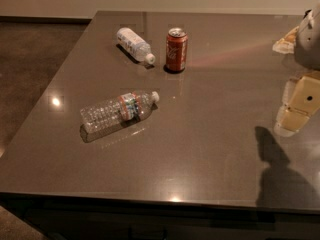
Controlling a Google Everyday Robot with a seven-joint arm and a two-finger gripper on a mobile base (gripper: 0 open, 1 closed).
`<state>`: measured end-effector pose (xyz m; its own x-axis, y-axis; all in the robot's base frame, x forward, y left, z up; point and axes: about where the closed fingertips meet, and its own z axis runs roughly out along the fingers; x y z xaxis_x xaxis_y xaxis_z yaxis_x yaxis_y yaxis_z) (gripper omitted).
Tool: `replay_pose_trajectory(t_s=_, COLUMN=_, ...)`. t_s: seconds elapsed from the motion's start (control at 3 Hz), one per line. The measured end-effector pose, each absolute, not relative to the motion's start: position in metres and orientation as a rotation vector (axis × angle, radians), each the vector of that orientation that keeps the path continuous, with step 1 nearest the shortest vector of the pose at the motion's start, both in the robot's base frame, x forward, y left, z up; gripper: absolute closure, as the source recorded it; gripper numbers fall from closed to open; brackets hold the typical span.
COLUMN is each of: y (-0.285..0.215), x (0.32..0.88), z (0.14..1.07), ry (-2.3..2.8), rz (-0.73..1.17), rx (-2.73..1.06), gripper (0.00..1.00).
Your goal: Place water bottle upright
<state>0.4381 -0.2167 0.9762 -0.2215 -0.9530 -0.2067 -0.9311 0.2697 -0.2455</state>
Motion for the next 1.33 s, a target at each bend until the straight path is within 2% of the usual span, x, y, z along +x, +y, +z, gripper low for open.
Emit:
replay_pose_trajectory(t_s=0.67, y=-0.202, x=0.448, z=0.98, ry=2.181, rz=-0.109, rx=-1.78, gripper=0.0)
replay_pose_trajectory(t_s=1.33, y=-0.14, x=0.49, z=0.976, ry=2.013, rz=-0.091, rx=-1.977, gripper=0.0)
